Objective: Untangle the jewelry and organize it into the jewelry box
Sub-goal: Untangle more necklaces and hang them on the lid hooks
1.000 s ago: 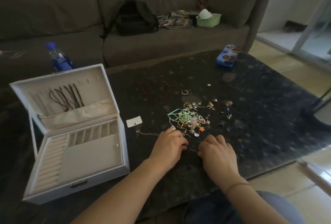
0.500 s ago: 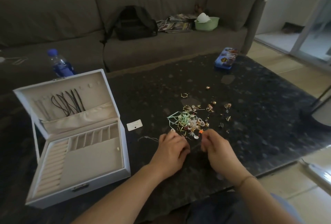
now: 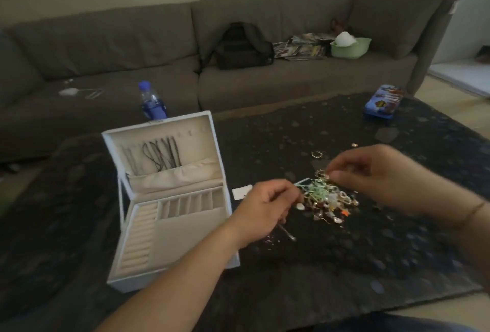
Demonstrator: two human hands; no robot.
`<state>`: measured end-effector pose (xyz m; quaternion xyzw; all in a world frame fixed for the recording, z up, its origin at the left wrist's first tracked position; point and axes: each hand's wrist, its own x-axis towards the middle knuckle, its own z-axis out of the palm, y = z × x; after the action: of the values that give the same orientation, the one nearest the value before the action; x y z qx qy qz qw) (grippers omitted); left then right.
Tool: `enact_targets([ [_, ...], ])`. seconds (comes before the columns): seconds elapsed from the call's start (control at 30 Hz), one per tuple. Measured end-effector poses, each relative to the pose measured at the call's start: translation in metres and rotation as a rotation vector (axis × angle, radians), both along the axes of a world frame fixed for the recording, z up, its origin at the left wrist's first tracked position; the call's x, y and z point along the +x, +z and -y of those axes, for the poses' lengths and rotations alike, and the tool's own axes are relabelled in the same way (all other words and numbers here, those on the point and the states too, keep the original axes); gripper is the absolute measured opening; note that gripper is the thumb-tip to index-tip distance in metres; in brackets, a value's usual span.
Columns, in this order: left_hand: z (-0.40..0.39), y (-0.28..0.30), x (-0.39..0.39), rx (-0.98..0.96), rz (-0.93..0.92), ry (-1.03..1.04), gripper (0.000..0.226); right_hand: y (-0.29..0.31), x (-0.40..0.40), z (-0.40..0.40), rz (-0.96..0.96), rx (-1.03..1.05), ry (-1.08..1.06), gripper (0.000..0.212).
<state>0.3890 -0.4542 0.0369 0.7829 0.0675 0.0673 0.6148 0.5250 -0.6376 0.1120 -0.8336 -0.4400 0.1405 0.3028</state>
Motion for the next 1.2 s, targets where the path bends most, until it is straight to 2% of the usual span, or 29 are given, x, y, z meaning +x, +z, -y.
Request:
enact_targets([
  [0.1,-0.042,0.030,-0.017,0.003,0.019,0.082,0.024,0.032,-0.002,-0.020,0.100,-0.090,0.028,0.007],
  [0.2,-0.083,0.050,-0.037,-0.005,-0.028,0.181,0.021,0.045,-0.003,-0.046,0.102,-0.042,0.025,0.008],
  [0.3,-0.121,0.057,-0.054,0.041,-0.077,0.276,0.021,0.051,-0.007,-0.073,-0.019,0.057,0.028,0.014],
  [0.47,-0.176,0.050,-0.054,0.284,-0.026,0.561,0.008,0.037,-0.015,-0.134,-0.166,0.066,0.034,0.019],
  [0.63,-0.211,0.028,-0.037,0.309,0.088,0.812,0.002,0.018,-0.016,-0.197,0.034,0.080,-0.042,0.023],
  [0.73,-0.221,0.020,-0.030,0.450,0.075,0.957,0.009,0.008,-0.014,-0.225,0.108,0.063,-0.080,0.024],
  [0.87,-0.231,0.014,-0.021,0.566,0.144,1.104,0.022,-0.004,-0.014,-0.248,0.250,0.133,-0.178,0.028],
  [1.03,-0.230,0.011,-0.018,0.608,0.182,1.162,0.028,-0.020,-0.017,-0.261,0.370,0.199,-0.295,0.043],
  [1.2,-0.229,0.009,-0.017,0.611,0.173,1.166,0.048,-0.031,-0.021,-0.265,0.385,0.206,-0.341,0.050],
])
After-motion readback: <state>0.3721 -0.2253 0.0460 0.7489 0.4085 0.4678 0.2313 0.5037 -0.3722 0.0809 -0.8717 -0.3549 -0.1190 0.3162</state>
